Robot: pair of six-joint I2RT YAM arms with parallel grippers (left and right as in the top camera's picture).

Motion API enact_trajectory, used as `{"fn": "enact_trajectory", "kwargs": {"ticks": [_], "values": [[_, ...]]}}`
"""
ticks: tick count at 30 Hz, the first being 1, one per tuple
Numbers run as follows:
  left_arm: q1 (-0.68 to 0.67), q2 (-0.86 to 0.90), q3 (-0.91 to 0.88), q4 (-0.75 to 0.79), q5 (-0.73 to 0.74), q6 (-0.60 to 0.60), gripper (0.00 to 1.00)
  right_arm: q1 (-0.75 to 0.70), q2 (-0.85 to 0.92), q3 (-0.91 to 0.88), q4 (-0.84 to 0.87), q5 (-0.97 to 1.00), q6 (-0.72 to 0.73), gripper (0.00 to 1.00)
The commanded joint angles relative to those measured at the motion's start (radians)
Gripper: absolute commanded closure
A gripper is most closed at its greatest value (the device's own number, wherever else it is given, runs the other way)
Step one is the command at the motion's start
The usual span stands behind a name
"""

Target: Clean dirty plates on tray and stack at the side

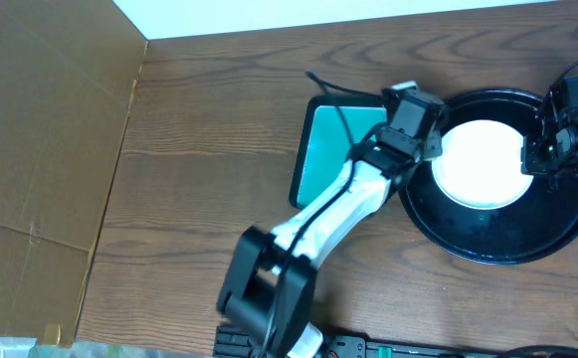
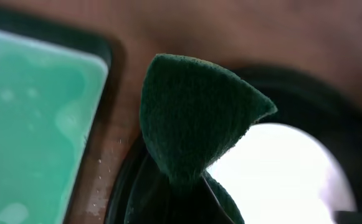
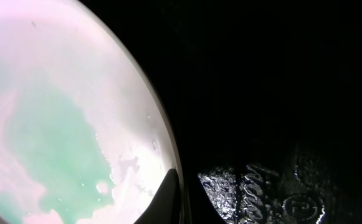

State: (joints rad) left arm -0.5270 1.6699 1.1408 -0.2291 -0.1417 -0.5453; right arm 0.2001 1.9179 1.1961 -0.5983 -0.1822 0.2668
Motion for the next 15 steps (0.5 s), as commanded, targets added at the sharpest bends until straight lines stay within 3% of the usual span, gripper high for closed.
{"fn": "enact_trajectory", "kwargs": {"ticks": [1,6,11,15], "values": [[0.008,-0.057,-0.006,-0.012,-0.042,0.018,0.93,0.001,0.000,0.043,-0.015,0.029,-0.071,0.99],[0.083,-0.089,-0.006,-0.078,-0.170,0.018,0.93,0.037,-0.034,0.140,-0.080,0.079,-0.172,0.99],[0.213,-0.087,-0.014,-0.179,-0.173,0.018,0.93,0.121,-0.096,0.231,-0.143,0.422,-0.204,0.99],[0.298,-0.077,-0.050,-0.185,-0.105,0.018,0.93,0.211,-0.159,0.253,-0.135,0.650,-0.329,0.99]]}}
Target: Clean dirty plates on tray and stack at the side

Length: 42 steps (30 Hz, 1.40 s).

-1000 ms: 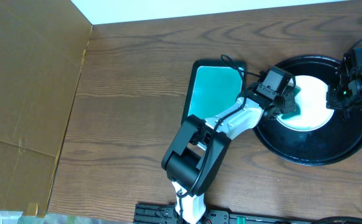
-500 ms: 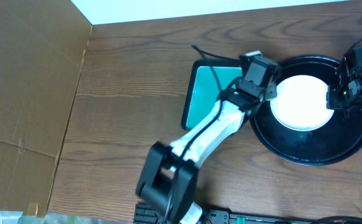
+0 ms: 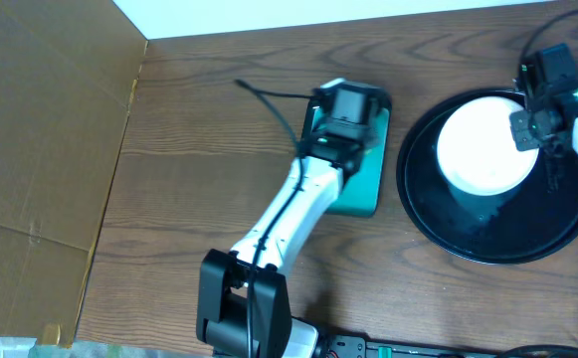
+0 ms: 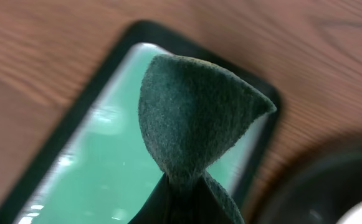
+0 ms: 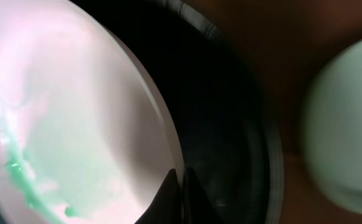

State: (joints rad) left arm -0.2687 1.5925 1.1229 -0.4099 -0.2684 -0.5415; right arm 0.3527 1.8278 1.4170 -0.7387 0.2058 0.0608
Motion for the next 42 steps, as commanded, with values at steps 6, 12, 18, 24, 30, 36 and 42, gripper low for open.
{"fn": "enact_trajectory", "kwargs": {"ticks": [6,12,18,24,30,36,42], "values": [[0.100,0.088,-0.075,0.040,0.046,0.014,0.92,0.181,-0.129,0.033,0.029,0.529,-0.338,0.99],[0.102,0.211,-0.075,0.074,0.051,0.014,0.88,0.286,-0.140,0.033,0.066,0.815,-0.574,0.99],[0.102,0.190,-0.071,0.075,0.050,0.014,0.67,0.372,-0.140,0.033,0.160,0.980,-0.741,0.99],[0.102,0.093,-0.071,0.059,0.047,0.014,0.45,0.406,-0.140,0.033,0.275,1.025,-0.879,0.99],[0.104,-0.039,-0.072,0.031,0.047,0.018,0.37,0.409,-0.140,0.033,0.364,1.044,-1.006,0.99],[0.136,-0.077,-0.072,0.021,0.043,0.027,0.33,0.412,-0.140,0.033,0.439,1.104,-1.051,0.99],[0.173,-0.077,-0.072,-0.027,0.043,0.029,0.24,0.416,-0.139,0.032,0.399,1.035,-0.911,0.99]]}}
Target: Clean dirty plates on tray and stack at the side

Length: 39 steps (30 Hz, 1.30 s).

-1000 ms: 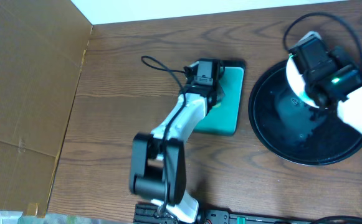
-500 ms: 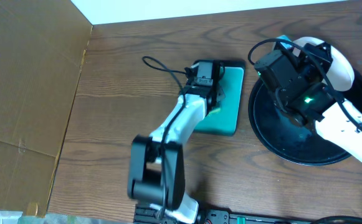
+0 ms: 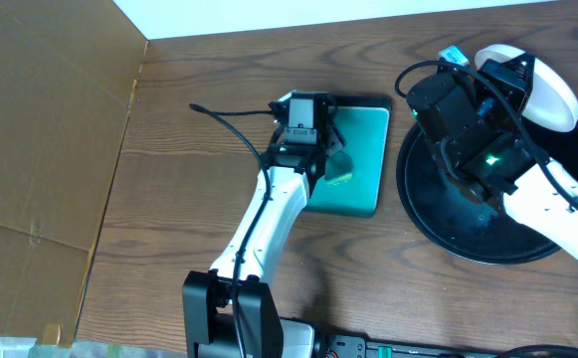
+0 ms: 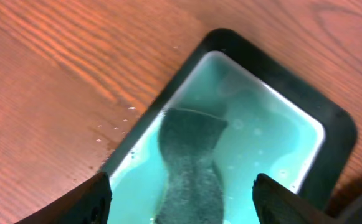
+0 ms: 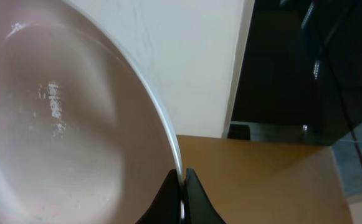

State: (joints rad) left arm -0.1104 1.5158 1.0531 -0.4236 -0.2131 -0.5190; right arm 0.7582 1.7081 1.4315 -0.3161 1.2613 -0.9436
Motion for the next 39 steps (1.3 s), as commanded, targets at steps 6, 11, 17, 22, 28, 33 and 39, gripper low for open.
{"fn": "enact_trajectory", "kwargs": {"ticks": [6,11,17,22,28,33,39], "values": [[0.016,-0.001,-0.002,-0.026,-0.012,0.007,0.21,0.011,-0.019,0.018,-0.318,-0.384,0.203,0.99],[0.016,-0.001,-0.002,-0.025,-0.012,0.007,0.20,0.010,-0.019,0.018,-0.122,-0.095,0.152,0.99],[0.016,-0.001,-0.002,-0.025,-0.011,0.006,0.20,-0.008,-0.019,0.018,-0.270,-0.472,0.216,0.99],[0.016,-0.001,-0.002,-0.025,-0.011,0.006,0.20,-0.079,-0.018,0.011,-0.356,-0.684,0.395,0.99],[0.016,-0.001,-0.002,-0.025,-0.011,0.006,0.20,-0.293,-0.044,0.014,-0.314,-0.681,0.657,0.99],[0.016,-0.001,-0.002,-0.025,-0.011,0.006,0.20,-0.607,-0.042,0.013,-0.355,-1.234,0.801,0.99],[0.016,-0.001,-0.002,-0.025,-0.011,0.006,0.20,-1.001,0.029,0.012,-0.324,-1.686,0.949,0.99]]}}
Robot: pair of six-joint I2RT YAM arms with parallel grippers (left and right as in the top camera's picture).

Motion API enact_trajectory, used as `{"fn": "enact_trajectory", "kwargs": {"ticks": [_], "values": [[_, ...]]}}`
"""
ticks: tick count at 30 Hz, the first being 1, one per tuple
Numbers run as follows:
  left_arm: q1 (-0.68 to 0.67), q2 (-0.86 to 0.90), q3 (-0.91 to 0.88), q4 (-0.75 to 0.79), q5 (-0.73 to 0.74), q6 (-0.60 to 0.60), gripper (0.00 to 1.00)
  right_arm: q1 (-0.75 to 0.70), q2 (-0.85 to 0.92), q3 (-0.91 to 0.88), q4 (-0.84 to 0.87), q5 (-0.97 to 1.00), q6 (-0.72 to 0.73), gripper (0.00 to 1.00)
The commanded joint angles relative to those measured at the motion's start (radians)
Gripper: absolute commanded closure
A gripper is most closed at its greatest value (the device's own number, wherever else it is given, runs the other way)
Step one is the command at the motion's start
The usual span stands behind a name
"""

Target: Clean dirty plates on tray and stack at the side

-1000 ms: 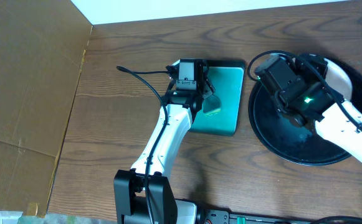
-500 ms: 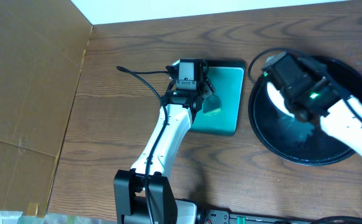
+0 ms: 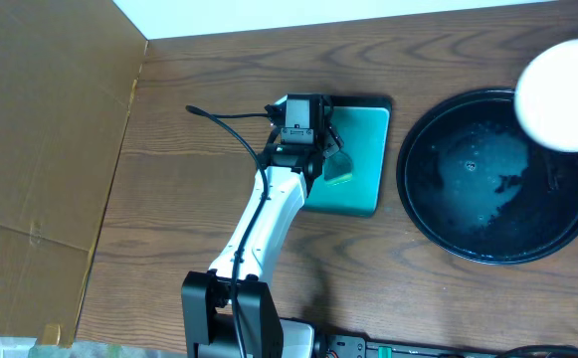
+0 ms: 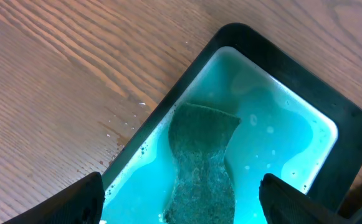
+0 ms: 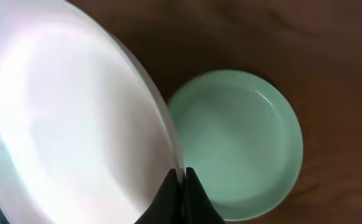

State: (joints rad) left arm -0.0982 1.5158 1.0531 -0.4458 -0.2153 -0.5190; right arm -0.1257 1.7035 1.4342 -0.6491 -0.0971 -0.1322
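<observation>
My right gripper [image 5: 182, 182] is shut on the rim of a white plate [image 5: 75, 124], held tilted above a pale green plate [image 5: 240, 143] that lies on the wooden table. Overhead, the white plate [image 3: 565, 94] hangs over the upper right edge of the round black tray [image 3: 438, 214]; the right arm is not seen there. My left gripper [image 4: 181, 208] stands wide open over a dark green sponge [image 4: 202, 162]. The sponge [image 3: 336, 171] lies in teal soapy water in a rectangular black tray [image 4: 333, 115].
The round black tray holds a wet film and no plate. The rectangular tray [image 3: 383, 101] sits just left of it. A brown cardboard wall [image 3: 40, 149] runs along the table's left side. A black cable [image 3: 229, 124] trails from the left arm across the wood.
The white plate, held up at the top right beyond the black tray, now hangs over the green plate. The right arm has left the overhead view. My left gripper is still open over the sponge.
My left gripper held the sponge at the white plate in the round tray while my right gripper pinched its rim. Then the sponge was over the soapy tray and the plate tilted up. Then the sponge lay released in the water. The plate is now above the green one.
</observation>
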Motion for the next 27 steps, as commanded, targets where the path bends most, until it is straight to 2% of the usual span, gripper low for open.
{"fn": "enact_trajectory", "kwargs": {"ticks": [1,8,13,14,18,19,21,23,27], "values": [[0.003,-0.001,-0.002,-0.003,-0.009,0.006,0.20,-0.168,0.053,0.009,0.016,-0.342,0.174,0.98],[0.003,-0.001,-0.002,-0.003,-0.009,0.006,0.20,-0.369,0.235,0.009,0.040,-0.333,0.432,0.99],[0.003,-0.001,-0.002,-0.003,-0.009,0.006,0.20,-0.417,0.331,0.009,0.073,-0.326,0.469,0.99],[0.003,-0.001,-0.002,-0.003,-0.009,0.006,0.20,-0.421,0.337,0.009,0.083,-0.325,0.468,0.95],[0.003,-0.001,-0.002,-0.003,-0.009,0.006,0.20,-0.425,0.334,0.010,0.105,-0.308,0.469,0.32],[0.003,-0.001,-0.002,-0.003,-0.009,0.006,0.20,-0.425,0.329,0.010,0.102,-0.308,0.469,0.20],[0.003,-0.001,-0.002,-0.003,-0.009,0.006,0.20,-0.422,0.309,0.010,0.080,-0.313,0.469,0.09],[0.003,-0.001,-0.002,-0.003,-0.009,0.006,0.20,-0.418,0.282,0.010,0.053,-0.323,0.468,0.03],[0.003,-0.001,-0.002,-0.003,-0.009,0.006,0.20,-0.404,0.180,0.010,-0.055,-0.321,0.448,0.01]]}}
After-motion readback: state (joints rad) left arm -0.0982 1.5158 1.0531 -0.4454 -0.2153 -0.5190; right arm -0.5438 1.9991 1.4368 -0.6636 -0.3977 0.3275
